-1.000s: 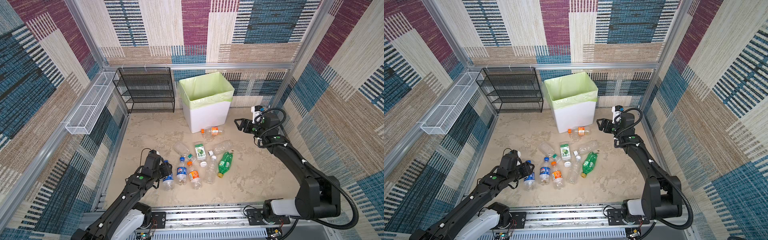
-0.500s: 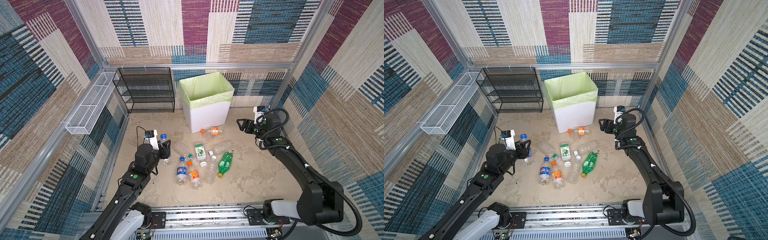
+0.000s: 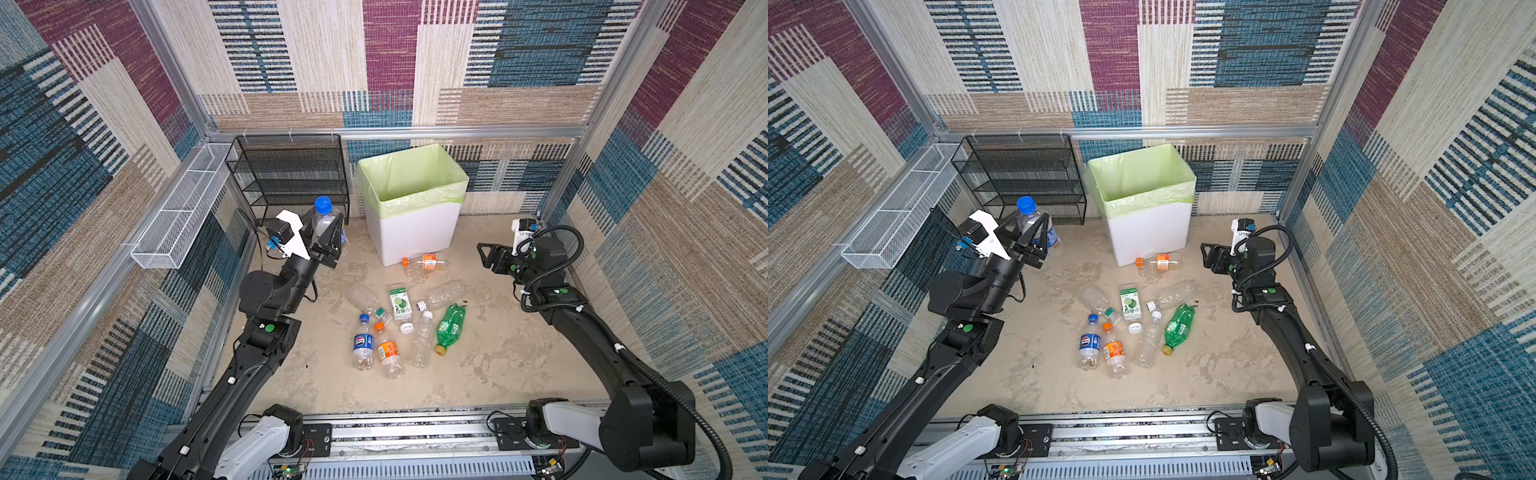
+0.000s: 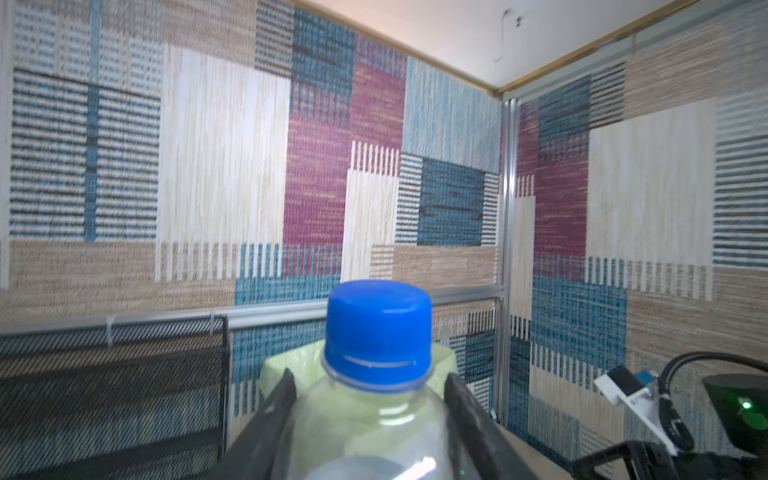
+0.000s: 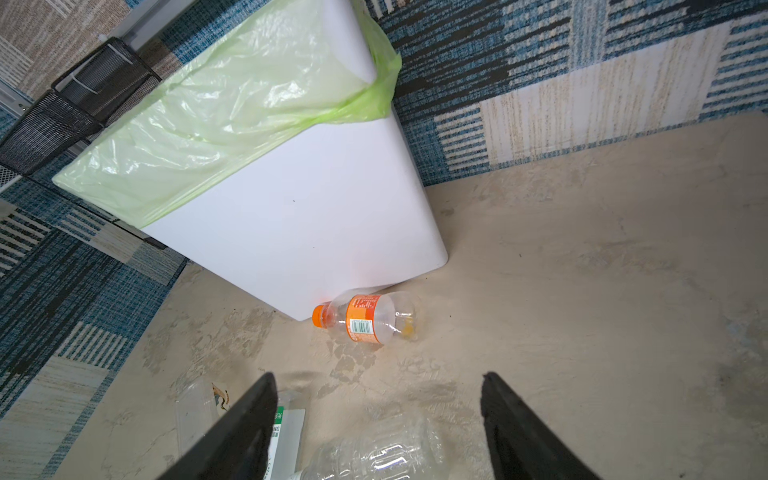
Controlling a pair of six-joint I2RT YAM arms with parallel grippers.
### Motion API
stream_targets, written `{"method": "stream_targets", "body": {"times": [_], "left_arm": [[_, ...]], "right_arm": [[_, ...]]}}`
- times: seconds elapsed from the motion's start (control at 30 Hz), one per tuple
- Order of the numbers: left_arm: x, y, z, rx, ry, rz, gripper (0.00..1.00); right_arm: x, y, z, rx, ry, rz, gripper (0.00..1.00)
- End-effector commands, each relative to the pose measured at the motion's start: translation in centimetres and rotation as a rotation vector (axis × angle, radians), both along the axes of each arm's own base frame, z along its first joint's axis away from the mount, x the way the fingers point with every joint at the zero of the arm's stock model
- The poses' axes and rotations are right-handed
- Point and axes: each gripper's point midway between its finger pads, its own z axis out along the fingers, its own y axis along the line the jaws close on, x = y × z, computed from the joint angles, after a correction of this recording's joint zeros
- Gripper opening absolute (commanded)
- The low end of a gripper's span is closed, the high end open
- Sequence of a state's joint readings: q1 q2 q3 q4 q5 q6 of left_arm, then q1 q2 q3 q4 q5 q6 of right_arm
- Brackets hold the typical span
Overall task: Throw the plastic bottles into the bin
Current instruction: 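Carry the Pepsi bottle with the left gripper over the bin and release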
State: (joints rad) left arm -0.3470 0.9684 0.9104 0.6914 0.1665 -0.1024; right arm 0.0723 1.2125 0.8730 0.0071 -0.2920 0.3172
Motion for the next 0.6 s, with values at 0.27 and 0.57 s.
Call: {"method": "stream_targets", "body": {"times": [0.27, 0.57], "left_arm": [[-4.9, -1.5, 8.9, -0.033, -0.450, -0.142, 0.54], [12.3, -7.0, 11.9, -0.044, -0.245, -0.144, 0.55]], "right_arm": [[-0.3, -0.2, 2.6, 0.012, -0.151, -0.015, 0.78], [0.0, 0.5, 4.0, 0.077, -0.216, 0.014, 0.76]]}}
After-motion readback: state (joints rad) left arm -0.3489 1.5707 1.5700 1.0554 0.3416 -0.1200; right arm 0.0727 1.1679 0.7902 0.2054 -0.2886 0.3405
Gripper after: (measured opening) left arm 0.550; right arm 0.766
